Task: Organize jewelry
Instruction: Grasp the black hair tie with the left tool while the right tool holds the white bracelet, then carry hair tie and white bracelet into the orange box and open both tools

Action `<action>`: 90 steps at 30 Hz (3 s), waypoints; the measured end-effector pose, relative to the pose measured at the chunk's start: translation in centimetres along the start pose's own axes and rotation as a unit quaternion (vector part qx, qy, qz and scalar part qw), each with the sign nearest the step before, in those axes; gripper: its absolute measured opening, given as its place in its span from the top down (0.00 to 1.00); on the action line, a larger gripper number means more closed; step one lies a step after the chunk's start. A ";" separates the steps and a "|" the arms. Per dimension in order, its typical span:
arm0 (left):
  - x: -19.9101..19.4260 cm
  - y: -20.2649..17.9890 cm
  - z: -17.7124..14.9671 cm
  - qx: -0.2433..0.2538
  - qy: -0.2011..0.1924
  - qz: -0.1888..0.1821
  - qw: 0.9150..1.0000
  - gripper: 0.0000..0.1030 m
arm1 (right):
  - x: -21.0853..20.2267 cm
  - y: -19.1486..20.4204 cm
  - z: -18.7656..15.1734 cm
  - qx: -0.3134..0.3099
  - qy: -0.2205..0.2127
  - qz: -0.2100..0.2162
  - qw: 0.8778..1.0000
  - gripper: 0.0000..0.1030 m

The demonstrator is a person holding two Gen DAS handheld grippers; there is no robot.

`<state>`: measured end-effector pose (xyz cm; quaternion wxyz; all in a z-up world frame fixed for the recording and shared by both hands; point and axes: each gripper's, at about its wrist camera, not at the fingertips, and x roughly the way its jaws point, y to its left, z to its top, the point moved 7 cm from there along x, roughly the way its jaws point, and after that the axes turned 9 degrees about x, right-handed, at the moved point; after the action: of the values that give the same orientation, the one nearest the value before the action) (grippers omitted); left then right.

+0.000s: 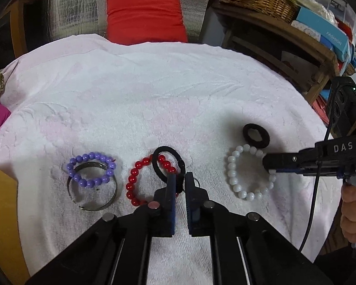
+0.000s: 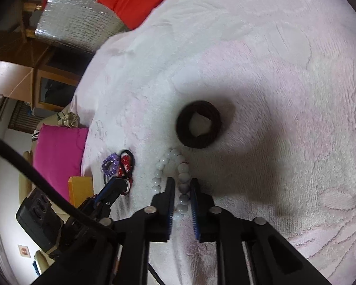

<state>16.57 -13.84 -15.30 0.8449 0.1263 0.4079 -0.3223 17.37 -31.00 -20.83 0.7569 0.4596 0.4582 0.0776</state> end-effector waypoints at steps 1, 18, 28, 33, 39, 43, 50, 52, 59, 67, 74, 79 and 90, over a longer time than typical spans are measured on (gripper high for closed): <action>-0.5 0.2 0.0 -0.002 -0.004 -0.002 1.000 0.93 | -0.3 0.5 -0.1 -0.007 -0.005 0.009 1.000 0.89; -2.6 2.5 -1.1 -0.017 -0.007 0.008 1.000 0.68 | -0.4 2.7 -0.7 -0.013 -0.024 0.039 0.999 0.89; 0.4 0.1 -0.2 -0.006 0.010 0.007 1.000 0.59 | -0.4 0.8 0.0 0.001 -0.019 0.025 1.000 0.89; 1.6 -0.4 -0.4 -0.005 0.025 0.002 1.000 0.77 | -0.2 0.5 0.0 0.000 -0.010 0.021 1.000 0.89; 1.5 -0.3 -0.1 -0.014 0.013 0.001 1.000 0.84 | 0.1 0.9 -0.6 -0.017 -0.007 0.013 1.000 0.89; 0.1 -0.1 0.2 -0.011 -0.005 0.001 1.000 0.85 | 0.2 0.9 -0.7 -0.010 -0.003 0.013 1.000 0.86; -2.3 2.0 -0.3 -0.022 -0.022 0.009 0.999 0.90 | 1.5 1.1 -1.1 -0.001 0.017 -0.003 1.000 0.83; -3.2 2.8 -0.4 -0.028 -0.028 0.017 0.999 0.90 | 1.9 1.3 -1.4 -0.004 0.019 -0.010 1.000 0.78; -5.7 4.6 -1.3 -0.032 -0.042 0.035 0.998 0.90 | 2.5 2.5 -1.6 -0.037 -0.007 -0.026 0.999 0.88; -9.0 6.1 -2.4 -0.032 -0.059 0.053 0.996 0.90 | 1.1 6.2 -2.3 -0.083 -0.039 0.019 0.996 0.90; -12.7 6.5 -3.2 -0.022 -0.084 0.077 0.993 0.90 | 0.5 9.4 -3.6 -0.102 -0.052 0.070 0.991 0.90; -15.7 7.6 -4.4 -0.020 -0.100 0.104 0.989 0.90 | 0.4 12.4 -5.5 -0.119 -0.046 0.112 0.985 0.90; -21.6 16.4 -10.2 -0.108 -0.102 0.200 0.969 0.90 | 3.7 21.9 -13.5 -0.164 0.008 0.201 0.966 0.90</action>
<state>11.06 13.05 -5.97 0.9379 0.0798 0.3183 -0.1124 15.83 -8.19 -8.44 0.7870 0.4107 0.3438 0.3060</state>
